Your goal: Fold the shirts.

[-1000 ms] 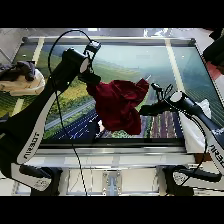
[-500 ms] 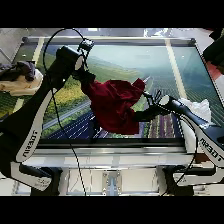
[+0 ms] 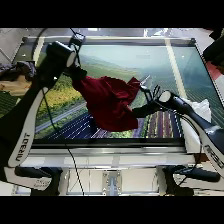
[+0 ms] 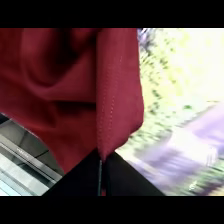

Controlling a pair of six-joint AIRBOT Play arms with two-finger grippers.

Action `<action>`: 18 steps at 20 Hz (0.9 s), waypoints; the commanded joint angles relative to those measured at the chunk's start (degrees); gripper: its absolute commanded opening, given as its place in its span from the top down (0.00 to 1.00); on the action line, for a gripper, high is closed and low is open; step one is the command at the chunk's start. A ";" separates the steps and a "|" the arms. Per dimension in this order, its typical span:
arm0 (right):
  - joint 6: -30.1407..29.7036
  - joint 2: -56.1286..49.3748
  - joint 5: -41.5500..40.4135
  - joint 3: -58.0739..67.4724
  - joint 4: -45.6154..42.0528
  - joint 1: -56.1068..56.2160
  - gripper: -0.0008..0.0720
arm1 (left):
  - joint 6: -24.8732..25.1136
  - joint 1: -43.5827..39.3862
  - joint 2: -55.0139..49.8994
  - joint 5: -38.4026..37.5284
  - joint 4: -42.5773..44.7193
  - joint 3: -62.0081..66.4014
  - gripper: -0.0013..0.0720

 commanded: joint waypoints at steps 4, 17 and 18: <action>6.67 35.58 12.55 16.22 -13.31 -7.43 0.97 | 4.02 9.20 25.05 -9.40 8.87 0.02 0.97; 10.27 17.66 11.65 34.42 -15.26 -7.58 0.97 | -2.40 9.73 27.45 0.52 -4.26 -11.61 0.97; 10.21 12.31 14.34 34.29 -13.22 -7.56 0.97 | -2.43 10.32 22.60 1.40 -1.68 -14.05 0.97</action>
